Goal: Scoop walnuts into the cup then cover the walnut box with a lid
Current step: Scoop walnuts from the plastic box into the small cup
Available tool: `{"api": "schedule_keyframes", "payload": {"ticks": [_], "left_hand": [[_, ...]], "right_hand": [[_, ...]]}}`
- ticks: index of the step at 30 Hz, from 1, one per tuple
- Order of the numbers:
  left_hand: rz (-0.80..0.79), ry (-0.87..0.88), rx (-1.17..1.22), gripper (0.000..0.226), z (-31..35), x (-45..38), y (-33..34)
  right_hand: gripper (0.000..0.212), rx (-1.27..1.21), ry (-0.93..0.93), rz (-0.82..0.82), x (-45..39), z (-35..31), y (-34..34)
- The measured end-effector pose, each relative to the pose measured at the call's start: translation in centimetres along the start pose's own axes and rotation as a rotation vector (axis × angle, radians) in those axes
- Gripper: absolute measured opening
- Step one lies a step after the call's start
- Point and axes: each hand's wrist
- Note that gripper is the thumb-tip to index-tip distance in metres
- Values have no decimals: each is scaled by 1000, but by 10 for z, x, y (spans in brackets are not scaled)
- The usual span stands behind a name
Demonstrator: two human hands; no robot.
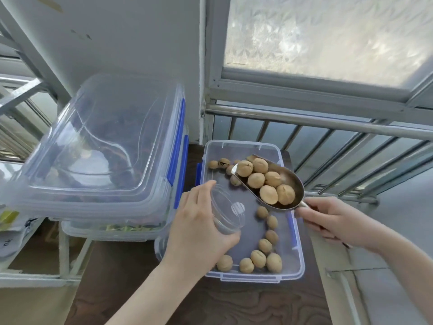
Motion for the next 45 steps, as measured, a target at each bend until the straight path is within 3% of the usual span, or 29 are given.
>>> {"api": "schedule_keyframes", "payload": {"ticks": [4, 6, 11, 17, 26, 33, 39, 45], "left_hand": [[-26, 64, -35, 92, 9, -1, 9], [-13, 118, -18, 88, 10, 0, 16], [-10, 216, 171, 78, 9, 5, 23], [-40, 239, 254, 83, 3, 16, 21], [-20, 108, 326, 87, -3, 30, 21], [54, -58, 380, 92, -7, 38, 22], [91, -179, 442, 94, -4, 39, 32], [46, -211, 461, 96, -2, 37, 43]], "right_hand": [[76, 229, -28, -145, 38, -23, -51], [83, 284, -27, -220, 49, -32, -60], [54, 428, 17, -262, 59, -47, -54], [37, 621, 26, -248, 66, -65, -42], [46, 987, -56, -126, 86, -87, -47], [55, 948, 43, -20, 87, -73, -65], [32, 997, 150, -121, 47, -45, -2], [35, 1016, 250, -257, 3, -29, 46]]}}
Point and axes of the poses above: each hand's wrist, its own x-axis away from the middle knuckle, its own y-axis out of the palm, z = x × y, and after that the axes turned 15 degrees about z, right-handed
